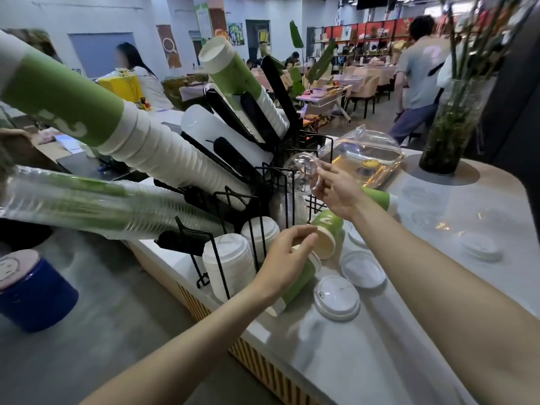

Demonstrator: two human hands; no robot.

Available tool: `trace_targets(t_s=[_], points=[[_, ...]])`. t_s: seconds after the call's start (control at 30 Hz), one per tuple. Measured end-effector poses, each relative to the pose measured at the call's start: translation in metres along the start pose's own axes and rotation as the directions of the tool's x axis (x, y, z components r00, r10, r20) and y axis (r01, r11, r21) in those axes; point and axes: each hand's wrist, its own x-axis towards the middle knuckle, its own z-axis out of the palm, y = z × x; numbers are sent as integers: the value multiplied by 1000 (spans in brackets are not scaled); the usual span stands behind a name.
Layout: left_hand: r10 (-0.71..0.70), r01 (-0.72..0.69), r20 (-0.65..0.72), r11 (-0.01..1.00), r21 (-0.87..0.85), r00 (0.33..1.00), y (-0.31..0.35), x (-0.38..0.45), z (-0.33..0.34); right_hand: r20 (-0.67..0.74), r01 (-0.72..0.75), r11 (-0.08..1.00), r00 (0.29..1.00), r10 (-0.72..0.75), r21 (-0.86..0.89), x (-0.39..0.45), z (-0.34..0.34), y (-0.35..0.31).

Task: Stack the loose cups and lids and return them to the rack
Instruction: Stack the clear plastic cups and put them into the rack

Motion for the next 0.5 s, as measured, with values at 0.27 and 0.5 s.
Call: trace_targets(t_s=[0.27,0.5], points=[[17,-17,8,1000,-3,1000,-5,-4,-3,3,-60,998,998,60,16,23,6,17],[15,-14,20,1000,-6,1000,-12,-7,-4,-146,-178,977,976,159,-122,30,-1,25]])
